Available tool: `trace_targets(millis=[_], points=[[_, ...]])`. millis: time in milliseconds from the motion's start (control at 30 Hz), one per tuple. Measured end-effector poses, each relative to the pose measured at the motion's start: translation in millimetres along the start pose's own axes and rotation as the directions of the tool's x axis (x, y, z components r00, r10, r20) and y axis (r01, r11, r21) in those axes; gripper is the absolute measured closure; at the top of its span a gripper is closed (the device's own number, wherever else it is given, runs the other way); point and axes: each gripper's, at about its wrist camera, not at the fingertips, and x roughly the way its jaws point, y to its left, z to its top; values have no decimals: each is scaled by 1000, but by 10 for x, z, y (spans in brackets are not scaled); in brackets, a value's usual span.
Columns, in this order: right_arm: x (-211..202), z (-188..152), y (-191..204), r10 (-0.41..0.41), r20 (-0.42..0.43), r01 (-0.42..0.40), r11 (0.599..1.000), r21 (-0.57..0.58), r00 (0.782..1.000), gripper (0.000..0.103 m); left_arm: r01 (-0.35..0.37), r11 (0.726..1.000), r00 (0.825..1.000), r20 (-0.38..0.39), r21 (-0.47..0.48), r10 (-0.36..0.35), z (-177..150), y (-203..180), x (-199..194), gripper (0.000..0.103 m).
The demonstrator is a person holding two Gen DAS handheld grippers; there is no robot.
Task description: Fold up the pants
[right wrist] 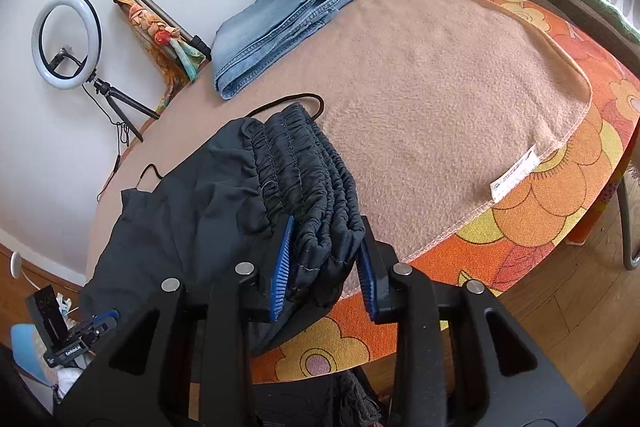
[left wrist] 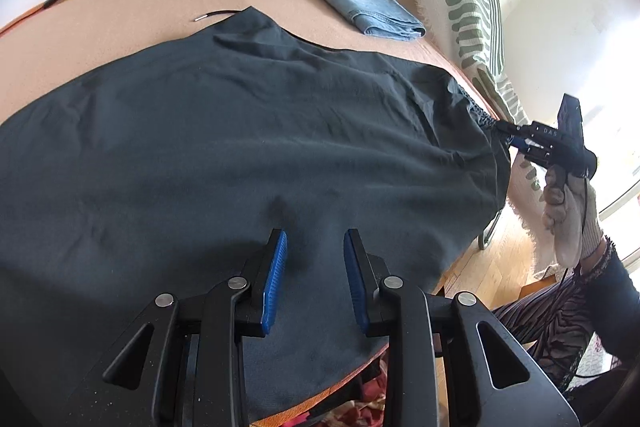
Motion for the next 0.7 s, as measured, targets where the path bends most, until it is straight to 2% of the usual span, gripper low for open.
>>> trace_targets(millis=[67, 133, 300, 400, 500, 567, 633, 700], points=[[-114, 61, 73, -52, 53, 53, 998, -24, 997, 62, -14, 1000, 1000, -1, 15, 14, -39, -10, 33, 75], [-237, 139, 202, -48, 100, 55, 996, -65, 994, 61, -19, 1000, 1000, 8, 18, 19, -59, -16, -15, 75], [-303, 251, 719, 70, 136, -38, 974, -225, 988, 55, -25, 1000, 998, 64, -14, 26, -64, 36, -194, 75], [-101, 311, 1073, 157, 72, -130, 948, -291, 985, 54, -62, 998, 993, 97, -24, 64, -118, 83, -324, 74], [193, 345, 1500, 216, -16, -208, 914, -349, 976, 54, -95, 994, 988, 118, -48, 100, -203, 176, -454, 63], [400, 342, 1781, 241, -82, -254, 889, -382, 967, 51, -116, 991, 985, 120, -64, 123, -239, 235, -532, 63], [575, 331, 2031, 259, -115, -284, 870, -404, 959, 45, -150, 986, 979, 131, -76, 159, -282, 289, -647, 62], [759, 315, 2226, 267, -144, -303, 856, -419, 953, 40, -181, 979, 970, 148, -97, 194, -340, 366, -780, 54]])
